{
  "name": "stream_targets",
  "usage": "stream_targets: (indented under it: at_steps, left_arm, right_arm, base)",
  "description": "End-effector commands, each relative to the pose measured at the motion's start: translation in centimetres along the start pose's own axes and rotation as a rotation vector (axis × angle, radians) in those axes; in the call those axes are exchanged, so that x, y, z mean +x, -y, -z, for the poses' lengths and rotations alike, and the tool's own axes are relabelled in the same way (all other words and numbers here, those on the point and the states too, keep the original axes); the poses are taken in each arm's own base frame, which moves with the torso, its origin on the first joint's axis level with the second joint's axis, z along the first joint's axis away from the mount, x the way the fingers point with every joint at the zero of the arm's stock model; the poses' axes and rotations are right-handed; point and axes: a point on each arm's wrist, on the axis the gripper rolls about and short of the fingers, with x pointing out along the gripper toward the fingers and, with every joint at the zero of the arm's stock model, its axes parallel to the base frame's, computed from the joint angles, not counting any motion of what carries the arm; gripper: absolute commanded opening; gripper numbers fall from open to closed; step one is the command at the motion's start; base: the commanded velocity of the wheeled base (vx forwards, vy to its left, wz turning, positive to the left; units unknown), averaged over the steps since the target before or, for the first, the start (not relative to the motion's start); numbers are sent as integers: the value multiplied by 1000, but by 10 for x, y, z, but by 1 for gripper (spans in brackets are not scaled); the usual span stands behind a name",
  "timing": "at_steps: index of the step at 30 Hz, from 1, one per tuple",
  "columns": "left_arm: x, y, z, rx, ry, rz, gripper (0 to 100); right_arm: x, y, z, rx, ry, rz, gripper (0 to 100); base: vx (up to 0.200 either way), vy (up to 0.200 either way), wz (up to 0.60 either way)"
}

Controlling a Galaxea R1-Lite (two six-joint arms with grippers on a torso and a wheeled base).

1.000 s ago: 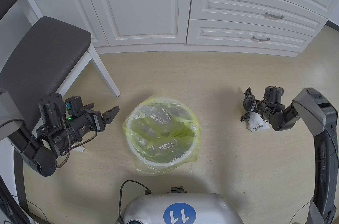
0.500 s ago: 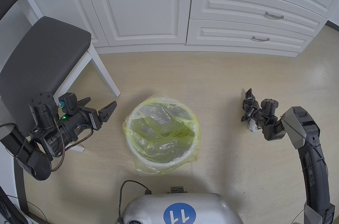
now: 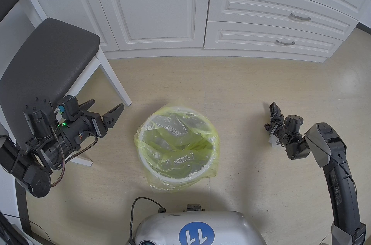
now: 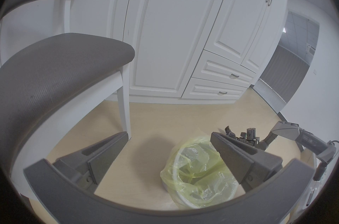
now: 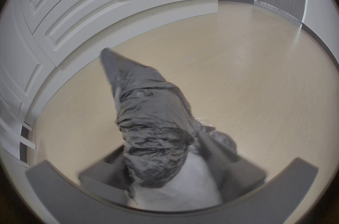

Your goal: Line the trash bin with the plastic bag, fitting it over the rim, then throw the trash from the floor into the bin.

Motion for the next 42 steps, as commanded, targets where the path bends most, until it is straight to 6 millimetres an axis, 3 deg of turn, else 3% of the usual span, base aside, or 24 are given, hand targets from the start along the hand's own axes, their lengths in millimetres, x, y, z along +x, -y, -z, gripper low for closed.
stream_targets:
  at_steps: [1, 5, 9, 13, 19, 33, 42]
  left_arm:
    - [-3, 3, -5, 3, 16, 10, 100]
    - [-5, 3, -2, 20, 4, 10, 100]
    - [-8, 6, -1, 20, -2, 19, 100]
    - [-10, 14, -1, 21, -7, 46, 100]
    - [-12, 16, -2, 50, -3, 54, 100]
    - [-30, 19, -12, 115, 37, 54, 100]
    - [-51, 21, -32, 129, 114, 48, 100]
  right_arm:
    - [-3, 3, 5, -1, -24, 10, 0]
    - [-9, 2, 5, -6, -59, 20, 0]
    - [-36, -13, -14, -10, -109, -10, 0]
    - [-58, -14, -12, -14, -178, -119, 0]
    - [-56, 13, 4, -105, -189, -137, 0]
    - [-56, 14, 6, -33, -121, -153, 0]
    - [-59, 12, 8, 20, -81, -44, 0]
  base:
    - [0, 0, 0]
    - [0, 0, 0]
    - [0, 0, 0]
    - [0, 0, 0]
    - [0, 0, 0]
    - [0, 0, 0]
    - [0, 0, 0]
